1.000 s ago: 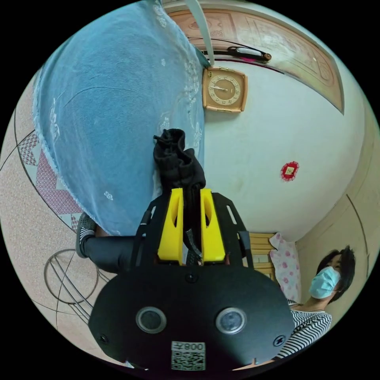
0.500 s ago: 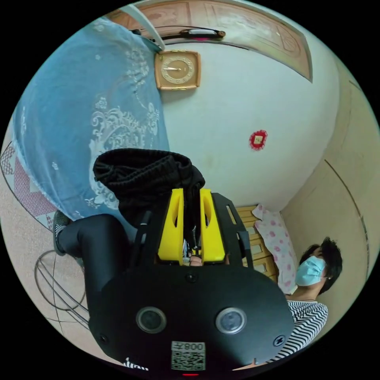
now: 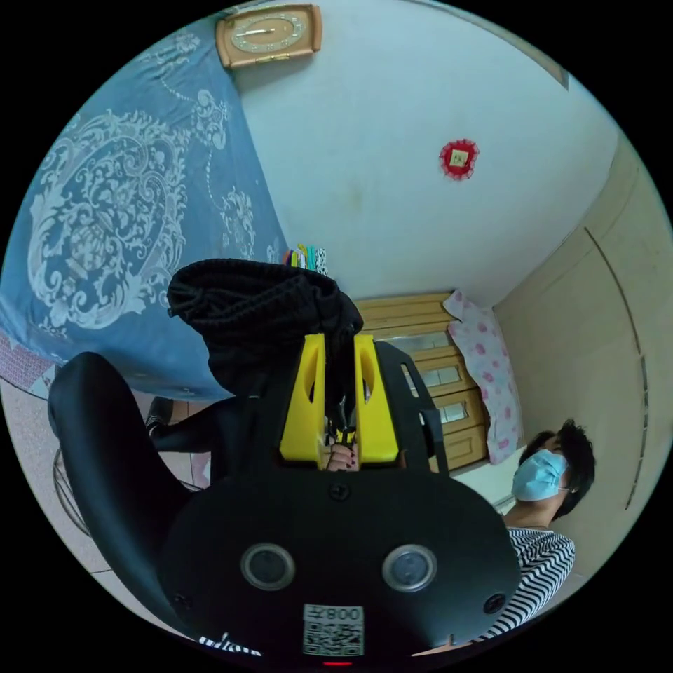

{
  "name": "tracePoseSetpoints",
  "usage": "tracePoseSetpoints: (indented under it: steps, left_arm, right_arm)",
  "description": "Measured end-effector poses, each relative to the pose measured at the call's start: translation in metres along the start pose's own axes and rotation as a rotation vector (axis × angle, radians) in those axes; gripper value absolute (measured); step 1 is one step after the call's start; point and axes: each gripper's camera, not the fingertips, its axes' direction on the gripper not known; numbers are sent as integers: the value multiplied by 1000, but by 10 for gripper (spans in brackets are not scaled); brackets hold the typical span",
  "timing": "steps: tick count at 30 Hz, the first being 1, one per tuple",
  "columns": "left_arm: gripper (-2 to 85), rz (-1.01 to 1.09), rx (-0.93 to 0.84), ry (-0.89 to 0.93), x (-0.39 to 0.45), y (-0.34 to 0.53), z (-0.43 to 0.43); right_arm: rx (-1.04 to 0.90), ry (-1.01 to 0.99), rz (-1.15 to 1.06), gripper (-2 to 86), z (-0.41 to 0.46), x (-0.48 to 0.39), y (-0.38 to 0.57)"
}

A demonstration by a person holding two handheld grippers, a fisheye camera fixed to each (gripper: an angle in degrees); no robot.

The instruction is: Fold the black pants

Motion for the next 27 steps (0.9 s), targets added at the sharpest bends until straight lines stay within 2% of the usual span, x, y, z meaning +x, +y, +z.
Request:
tracePoseSetpoints:
  steps: [7,12,18,23,27]
  left_arm:
    - [71,-24,-117,-3,-33,-11,165]
    - [72,6,-218,29,-41,-39,301]
    - [72,232,-384,179,7,-91,522]
    - [72,442,-520,341,64,-106,744]
    - [72,503,-609,363,58,-93,875]
  right_arm:
    - [110,-6,9,18,-87,27,24]
    - [183,0,-67,18,-152,10,5]
    - [287,98,-364,18,-266,-101,-50]
    - [465,288,-647,16,-382,-216,-53]
    - [588,386,-655,16,-450,-213,-31]
